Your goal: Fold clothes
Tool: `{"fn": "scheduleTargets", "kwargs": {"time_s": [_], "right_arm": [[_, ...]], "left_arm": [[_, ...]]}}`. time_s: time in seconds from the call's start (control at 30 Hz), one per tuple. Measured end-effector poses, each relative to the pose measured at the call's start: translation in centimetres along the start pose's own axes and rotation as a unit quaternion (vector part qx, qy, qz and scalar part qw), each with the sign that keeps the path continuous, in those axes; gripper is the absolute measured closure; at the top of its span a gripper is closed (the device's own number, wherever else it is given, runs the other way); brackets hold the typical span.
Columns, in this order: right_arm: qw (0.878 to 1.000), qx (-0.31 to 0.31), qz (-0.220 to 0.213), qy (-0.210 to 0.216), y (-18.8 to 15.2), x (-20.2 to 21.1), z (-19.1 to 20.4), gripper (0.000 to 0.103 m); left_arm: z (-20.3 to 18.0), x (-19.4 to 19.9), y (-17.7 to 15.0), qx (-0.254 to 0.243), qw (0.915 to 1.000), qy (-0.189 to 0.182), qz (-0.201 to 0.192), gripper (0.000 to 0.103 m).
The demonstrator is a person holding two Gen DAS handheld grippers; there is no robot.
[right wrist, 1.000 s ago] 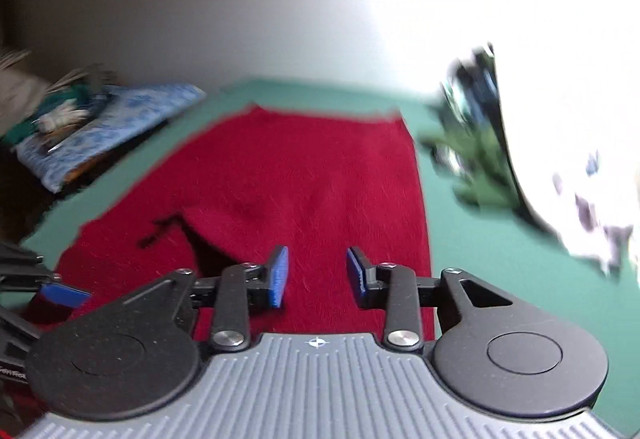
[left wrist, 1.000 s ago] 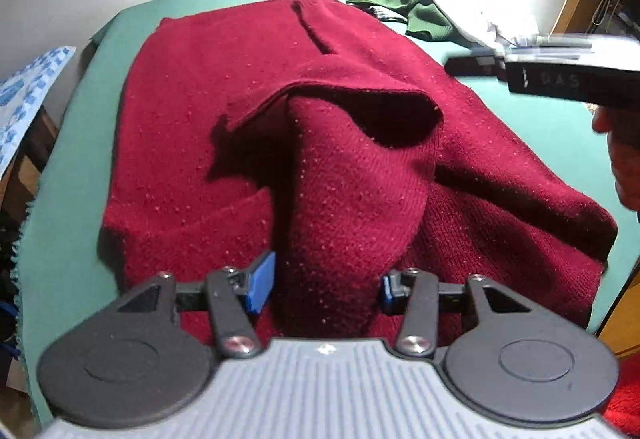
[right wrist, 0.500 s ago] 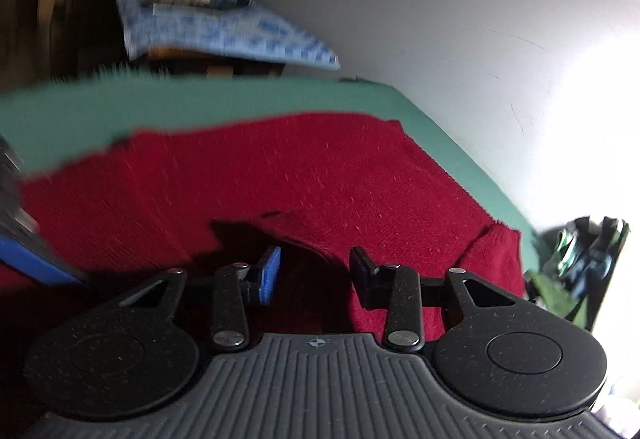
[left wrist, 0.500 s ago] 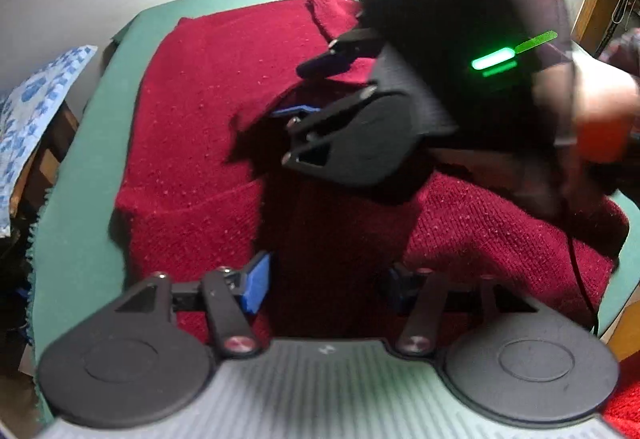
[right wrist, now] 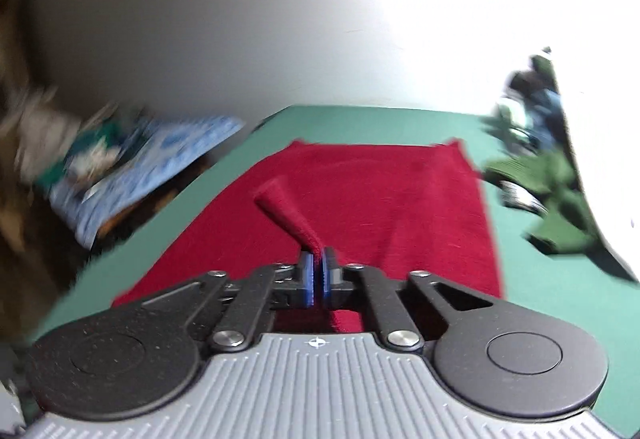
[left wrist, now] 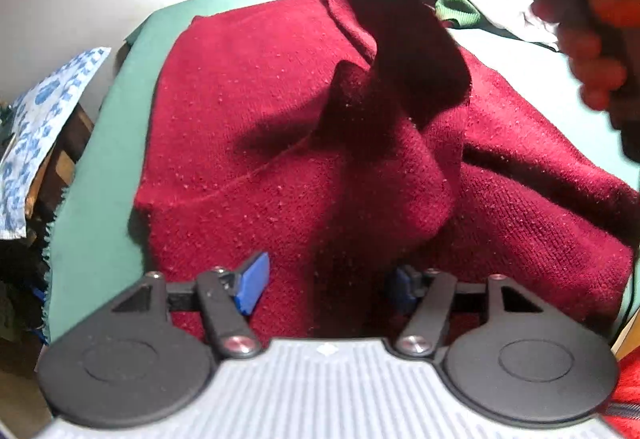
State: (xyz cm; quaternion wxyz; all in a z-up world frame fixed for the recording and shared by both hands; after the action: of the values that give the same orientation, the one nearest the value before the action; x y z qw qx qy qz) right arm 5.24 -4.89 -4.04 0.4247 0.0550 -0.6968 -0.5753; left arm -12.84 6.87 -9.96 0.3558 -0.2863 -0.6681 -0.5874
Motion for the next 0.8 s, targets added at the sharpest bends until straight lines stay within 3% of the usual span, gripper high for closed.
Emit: {"fn": "scheduleTargets", "kwargs": {"time_s": [0.13,0.27,0.37,0.8], "right_arm": [[0.993,-0.112,-0.029,-0.02,-0.5,2.7,-4.4,0.1],[0.972,-0.223,-0.068,-0.016,-1.5,5.6,-8.5,0.1],[0.957,-0.272,-0.096,-0.02,-2.3,7.9,-10.3,0.1],[0.946,-0.302,-0.106,-0.046,-5.9,14.2,-12.8,0.1]], "left_arm": [[-0.2,-0.2,0.1,-0.017,0.9998,0.011,-0.003,0.034],[-0.3,-0.2,0.1,-0.026,0.9994,0.022,-0.003,0.034],[-0.3,-0.3,0.0,-0.027,0.9993,0.028,-0.001,0.033],[0.3,1.5,-1.1,0.0,0.9975,0.067,-0.025,0.034]]}}
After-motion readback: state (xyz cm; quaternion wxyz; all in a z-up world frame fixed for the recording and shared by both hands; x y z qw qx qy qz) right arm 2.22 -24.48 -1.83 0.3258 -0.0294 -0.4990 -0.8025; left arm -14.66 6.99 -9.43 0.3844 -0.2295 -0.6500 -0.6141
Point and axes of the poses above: each gripper's, at about its wrist camera, not at the fingertips, and x roughly against the way its jaws point, z to its left, y to its top, the point moved 1 cm from there along -x, roughly the way its jaws point, and after that the axes turned 11 degrees about x, right-handed, at the moved point
